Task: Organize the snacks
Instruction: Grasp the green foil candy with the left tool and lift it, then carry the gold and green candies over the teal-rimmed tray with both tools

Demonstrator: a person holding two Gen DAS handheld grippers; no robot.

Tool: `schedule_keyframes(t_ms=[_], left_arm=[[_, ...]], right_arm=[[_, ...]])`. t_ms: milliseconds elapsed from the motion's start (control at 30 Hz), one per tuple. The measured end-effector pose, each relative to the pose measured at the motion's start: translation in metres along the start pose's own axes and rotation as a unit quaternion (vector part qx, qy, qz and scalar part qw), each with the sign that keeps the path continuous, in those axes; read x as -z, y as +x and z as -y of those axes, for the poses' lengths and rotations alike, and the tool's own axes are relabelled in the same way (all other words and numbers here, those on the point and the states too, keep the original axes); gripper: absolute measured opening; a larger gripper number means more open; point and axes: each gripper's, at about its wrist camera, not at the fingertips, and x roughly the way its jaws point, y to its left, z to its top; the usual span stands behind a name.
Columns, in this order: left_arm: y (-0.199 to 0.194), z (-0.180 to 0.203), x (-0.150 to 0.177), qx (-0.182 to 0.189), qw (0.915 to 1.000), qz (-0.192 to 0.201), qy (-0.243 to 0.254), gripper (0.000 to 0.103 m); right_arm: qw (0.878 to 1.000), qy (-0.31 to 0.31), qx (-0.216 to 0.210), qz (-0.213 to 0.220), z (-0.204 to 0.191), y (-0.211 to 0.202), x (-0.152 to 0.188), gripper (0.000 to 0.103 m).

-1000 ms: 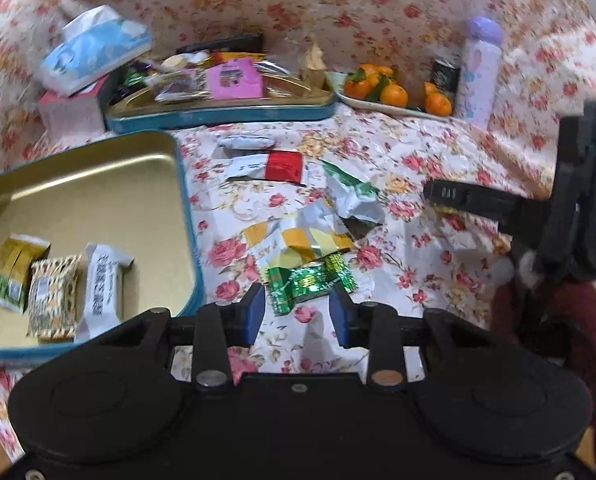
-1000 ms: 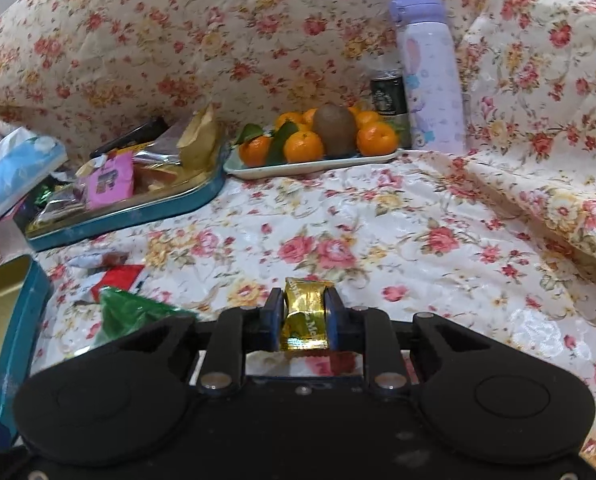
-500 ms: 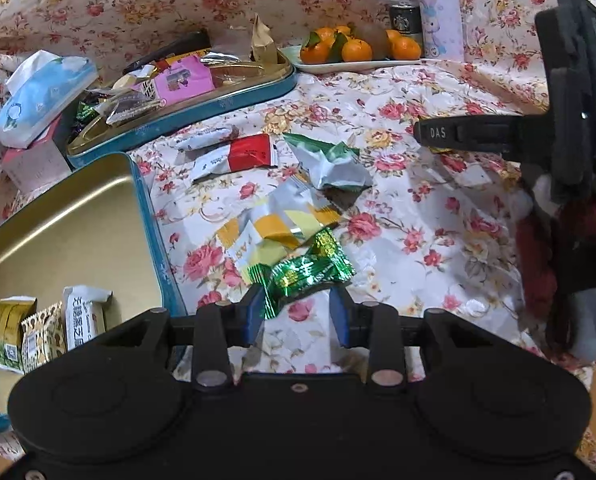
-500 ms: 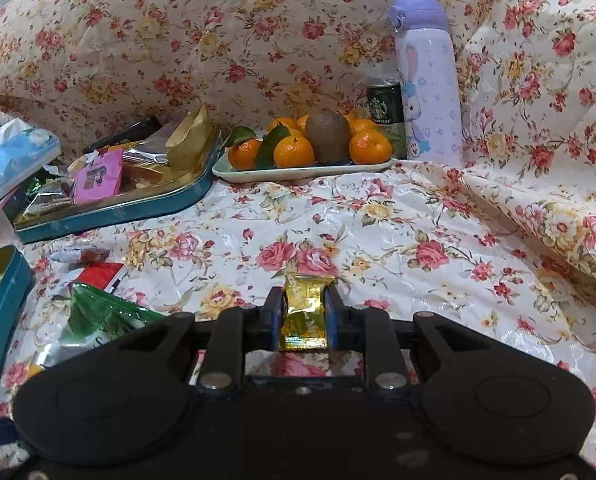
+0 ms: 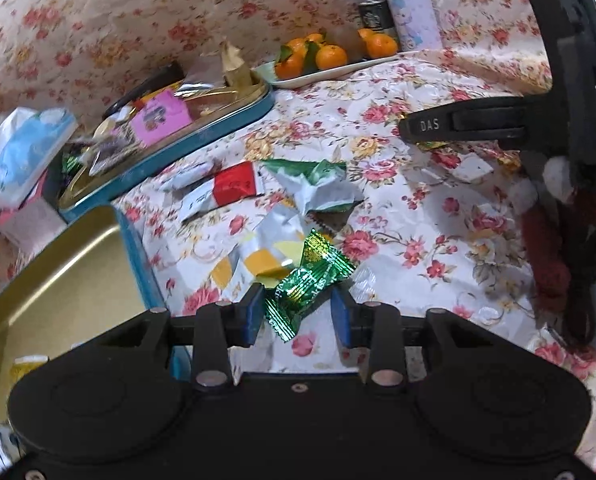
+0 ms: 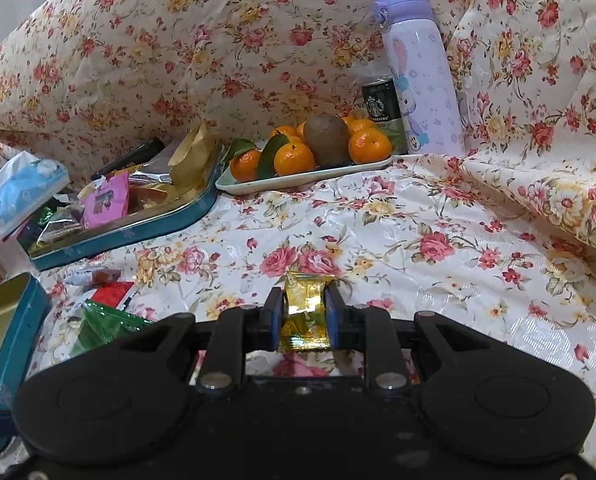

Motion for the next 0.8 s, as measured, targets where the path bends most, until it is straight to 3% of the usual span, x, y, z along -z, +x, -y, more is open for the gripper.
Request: schedule_keyframes(t_ms=[400,467,533,800], left_arm=[[0.002,0.002,-0.005,0.006,0.9985,-0.004,0.054,0.049],[0.001,0.001,-0.005,0.014,0.9988,-0.004,0.048,0.045],[0.002,0.001,-0.006,0.029,0.9988,-0.01,0.037,0.026],[-0.016,-0.007,-0.005,0.046,0.998,0.006,-0.042,0.024]], right_arm=[[1.0,0.006,-0.003,0.0,0.001,0.0,0.0,0.024],[1.0,0.006,-0.003,0.0,0.001,0.0,0.0,0.024],[1.0,0.006,-0.003,0.0,0.001,0.0,0.0,0.024],[1.0,0.006,-0.003,0.0,0.001,0.0,0.001,0.024]])
